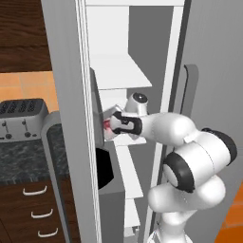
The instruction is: Take the meat container that has the steak and place it on the second highest rack of the freezer. Then take the vegetable container that has the corn and lime and place it on the highest rack of the freezer.
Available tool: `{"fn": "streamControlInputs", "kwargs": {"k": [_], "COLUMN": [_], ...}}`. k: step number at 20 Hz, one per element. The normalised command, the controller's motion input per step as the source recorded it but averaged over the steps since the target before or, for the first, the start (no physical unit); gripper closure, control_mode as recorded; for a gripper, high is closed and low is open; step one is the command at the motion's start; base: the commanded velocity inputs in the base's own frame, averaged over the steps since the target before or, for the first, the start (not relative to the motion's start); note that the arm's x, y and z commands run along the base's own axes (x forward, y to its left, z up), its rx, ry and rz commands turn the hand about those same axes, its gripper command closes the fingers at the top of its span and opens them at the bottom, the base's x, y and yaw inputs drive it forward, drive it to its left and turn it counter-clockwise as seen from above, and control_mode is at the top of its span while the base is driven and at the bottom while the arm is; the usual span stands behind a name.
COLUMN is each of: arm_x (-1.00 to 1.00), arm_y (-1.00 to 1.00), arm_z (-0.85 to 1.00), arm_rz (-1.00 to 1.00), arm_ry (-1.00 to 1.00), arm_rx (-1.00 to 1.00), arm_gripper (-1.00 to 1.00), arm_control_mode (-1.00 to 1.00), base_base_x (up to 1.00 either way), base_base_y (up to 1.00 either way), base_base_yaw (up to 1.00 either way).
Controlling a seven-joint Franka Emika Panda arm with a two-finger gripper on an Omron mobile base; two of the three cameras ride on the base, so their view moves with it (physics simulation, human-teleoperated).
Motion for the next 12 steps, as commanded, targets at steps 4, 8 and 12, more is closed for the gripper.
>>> {"fn": "streamControlInputs", "kwargs": {"k": [4, 8, 12], "arm_x": [0.04, -0.10, -0.63], "arm_y": [0.01, 0.00, 0.00], "arm_z": [-0.03, 0.00, 0.01], "arm_rz": [0.00, 0.00, 0.00], "arm_ry": [-0.05, -0.14, -0.25], "arm_rx": [0.00, 0.00, 0.00], "arm_gripper": [-1.00, -1.00, -1.00], "arm_control_mode": [-1.00, -1.00, -1.00], "base_base_x": [0.00, 0.00, 0.00], "base_base_y": [0.00, 0.00, 0.00], "base_base_yaw": [0.00, 0.00, 0.00]}}
